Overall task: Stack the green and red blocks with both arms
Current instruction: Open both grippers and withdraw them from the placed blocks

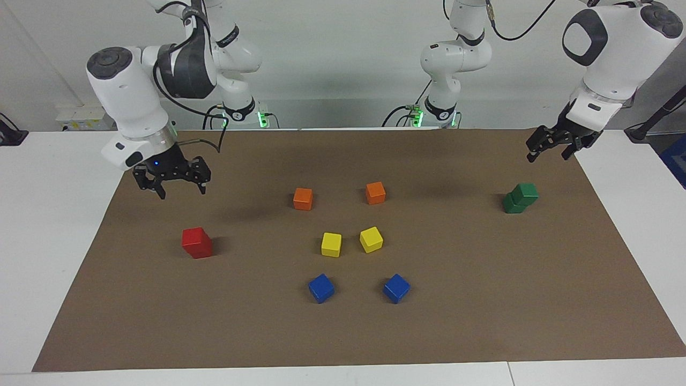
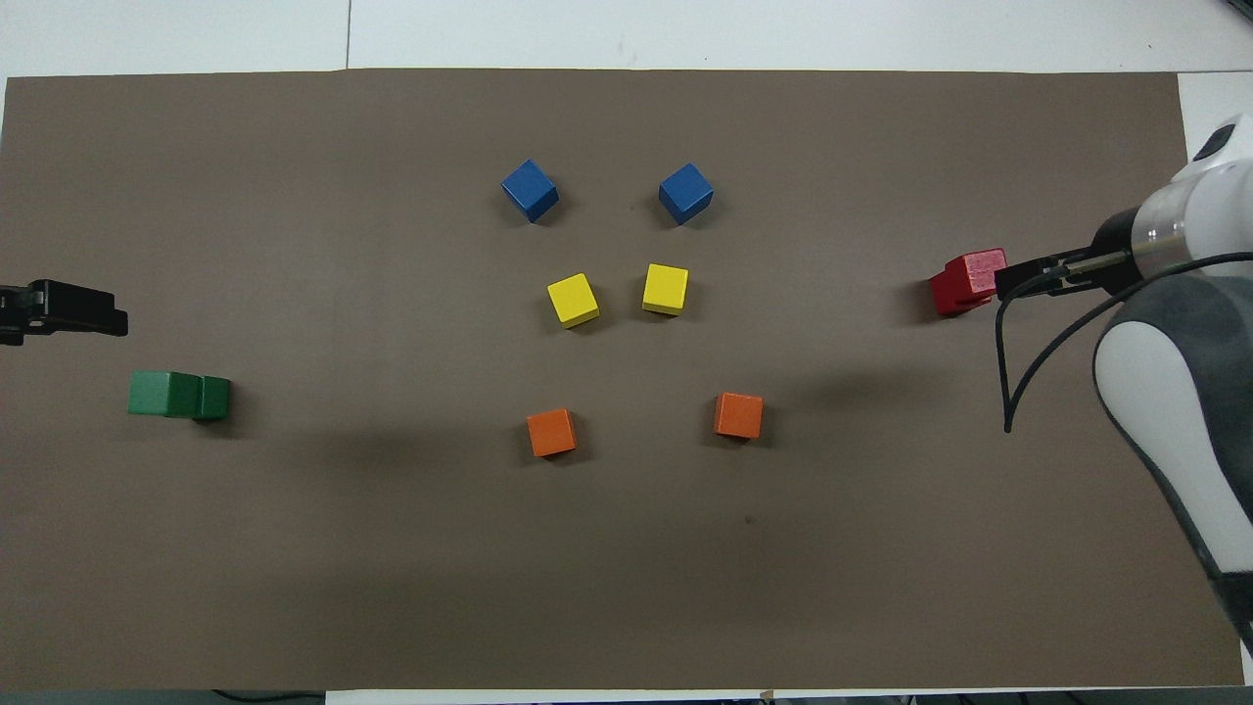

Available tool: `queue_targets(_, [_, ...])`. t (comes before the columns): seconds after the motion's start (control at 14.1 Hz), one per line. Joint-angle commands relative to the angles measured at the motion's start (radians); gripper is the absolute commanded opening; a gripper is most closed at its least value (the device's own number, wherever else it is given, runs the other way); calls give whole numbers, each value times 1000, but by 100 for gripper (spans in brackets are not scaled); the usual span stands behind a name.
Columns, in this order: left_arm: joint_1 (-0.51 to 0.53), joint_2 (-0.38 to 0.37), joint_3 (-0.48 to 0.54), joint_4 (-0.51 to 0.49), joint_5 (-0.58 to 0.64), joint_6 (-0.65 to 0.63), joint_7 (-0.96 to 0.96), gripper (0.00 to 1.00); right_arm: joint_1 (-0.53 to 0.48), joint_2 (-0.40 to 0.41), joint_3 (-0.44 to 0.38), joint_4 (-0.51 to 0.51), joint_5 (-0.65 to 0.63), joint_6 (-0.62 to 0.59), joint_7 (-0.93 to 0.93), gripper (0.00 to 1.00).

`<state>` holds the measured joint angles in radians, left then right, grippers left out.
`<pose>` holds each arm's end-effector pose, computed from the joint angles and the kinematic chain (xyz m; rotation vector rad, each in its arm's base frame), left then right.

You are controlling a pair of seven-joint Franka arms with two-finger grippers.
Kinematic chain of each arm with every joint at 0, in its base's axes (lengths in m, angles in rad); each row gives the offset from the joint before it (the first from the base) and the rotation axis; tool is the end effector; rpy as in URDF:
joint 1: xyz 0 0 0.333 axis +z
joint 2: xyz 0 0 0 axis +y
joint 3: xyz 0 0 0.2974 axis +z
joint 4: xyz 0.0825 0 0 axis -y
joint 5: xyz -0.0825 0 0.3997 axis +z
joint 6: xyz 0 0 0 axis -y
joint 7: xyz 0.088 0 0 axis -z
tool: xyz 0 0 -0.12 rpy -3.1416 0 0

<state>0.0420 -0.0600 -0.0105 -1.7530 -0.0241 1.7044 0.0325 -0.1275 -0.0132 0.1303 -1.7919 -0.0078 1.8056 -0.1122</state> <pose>0.5605 0.0150 0.5490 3.1186 0.0033 0.0189 0.5779 0.0012 0.5120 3.1252 0.1826 0.0411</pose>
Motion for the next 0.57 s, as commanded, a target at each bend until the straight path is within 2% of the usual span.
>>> queue_targets(0.0, [-14, -6, 9, 15, 16, -44, -16, 100, -6, 12, 2, 136, 17, -174, 51, 100])
queue_targets(0.14, [-14, -29, 6, 3, 16, -54, -9, 100, -9, 19, 0, 186, 16, -247, 54, 100])
queue_targets(0.5, [-5, -55, 9, 0, 12, -126, -16, 100, -14, 21, 0, 186, -1, -241, 54, 100])
